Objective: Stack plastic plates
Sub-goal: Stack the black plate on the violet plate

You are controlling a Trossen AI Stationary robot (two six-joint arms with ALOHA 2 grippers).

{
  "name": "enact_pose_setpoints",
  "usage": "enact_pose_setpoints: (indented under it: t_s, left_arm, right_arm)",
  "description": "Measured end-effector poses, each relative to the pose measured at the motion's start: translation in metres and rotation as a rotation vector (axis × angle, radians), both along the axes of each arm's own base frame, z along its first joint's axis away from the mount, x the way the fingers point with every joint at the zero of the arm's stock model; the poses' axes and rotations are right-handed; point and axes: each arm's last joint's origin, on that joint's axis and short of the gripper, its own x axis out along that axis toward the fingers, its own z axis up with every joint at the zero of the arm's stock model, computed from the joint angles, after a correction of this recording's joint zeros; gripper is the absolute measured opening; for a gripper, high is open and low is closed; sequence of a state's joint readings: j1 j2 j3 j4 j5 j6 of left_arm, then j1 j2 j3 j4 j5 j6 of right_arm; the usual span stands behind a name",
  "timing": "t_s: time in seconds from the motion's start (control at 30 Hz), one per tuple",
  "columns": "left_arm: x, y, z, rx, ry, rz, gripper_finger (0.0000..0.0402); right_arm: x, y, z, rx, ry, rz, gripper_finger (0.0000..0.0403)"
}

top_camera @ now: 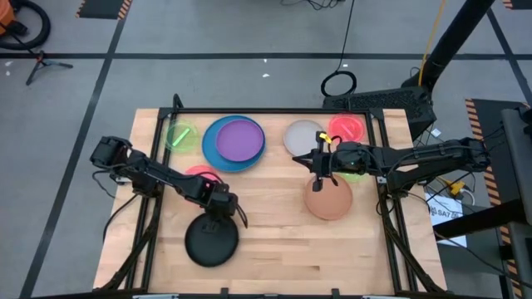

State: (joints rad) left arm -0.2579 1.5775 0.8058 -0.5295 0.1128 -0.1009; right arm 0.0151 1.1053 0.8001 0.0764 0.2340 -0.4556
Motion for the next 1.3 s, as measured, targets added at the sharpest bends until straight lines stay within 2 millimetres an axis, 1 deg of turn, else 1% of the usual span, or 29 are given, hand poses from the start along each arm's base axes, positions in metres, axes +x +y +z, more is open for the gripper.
enact_pose_setpoints:
  t_s: [0.07, 0.13, 0.23, 0.37, 0.43, 0.53, 0.7, 0.8, 1.0, 1.07, 1.17, 1.3]
  left_arm:
    - [0.002, 0.000, 0.003, -0.009, -0.012, -0.004, 0.0026]
    - [0.003, -0.001, 0.009, -0.013, -0.020, -0.017, 0.0013]
    - [0.004, 0.001, 0.019, 0.015, -0.030, -0.029, 0.0013]
    - [0.005, 0.011, 0.040, 0.043, -0.086, -0.025, 0.0013]
    - [0.005, 0.018, 0.052, 0.049, -0.133, -0.017, 0.0013]
    - [0.005, 0.035, 0.076, 0.080, -0.228, 0.034, 0.0013]
    - [-0.004, 0.076, 0.109, 0.183, -0.337, 0.200, 0.0013]
    - [-0.012, 0.106, 0.127, 0.232, -0.395, 0.312, 0.0013]
    - [-0.031, 0.174, 0.154, 0.407, -0.478, 0.651, 0.0013]
    - [-0.041, 0.194, 0.158, 0.456, -0.459, 0.745, 0.0013]
    - [-0.049, 0.222, 0.159, 0.499, -0.475, 0.848, 0.0013]
    - [-0.058, 0.248, 0.149, 0.482, -0.428, 0.940, 0.0013]
  right_arm:
    - [0.000, 0.000, 0.000, -0.001, 0.000, 0.000, 0.0000]
    - [0.000, 0.000, 0.000, -0.001, 0.000, 0.000, 0.0000]
    - [0.000, 0.000, 0.000, -0.001, 0.002, 0.000, 0.0000]
    - [0.000, 0.000, -0.001, -0.001, 0.008, 0.000, 0.0000]
    - [0.000, 0.000, -0.001, -0.001, 0.007, 0.000, 0.0000]
    - [0.000, 0.000, -0.001, -0.001, 0.008, 0.000, 0.0000]
    - [0.000, 0.000, -0.001, -0.002, 0.014, 0.000, 0.0000]
    - [-0.001, 0.000, -0.001, -0.002, 0.015, 0.000, 0.0000]
    - [-0.001, 0.000, -0.001, -0.003, 0.018, -0.003, 0.0000]
    - [-0.001, 0.000, -0.001, -0.003, 0.017, -0.005, 0.0000]
    - [-0.001, 0.000, -0.002, -0.003, 0.019, -0.005, 0.0000]
    - [-0.001, -0.001, -0.002, -0.006, 0.021, -0.005, 0.0000]
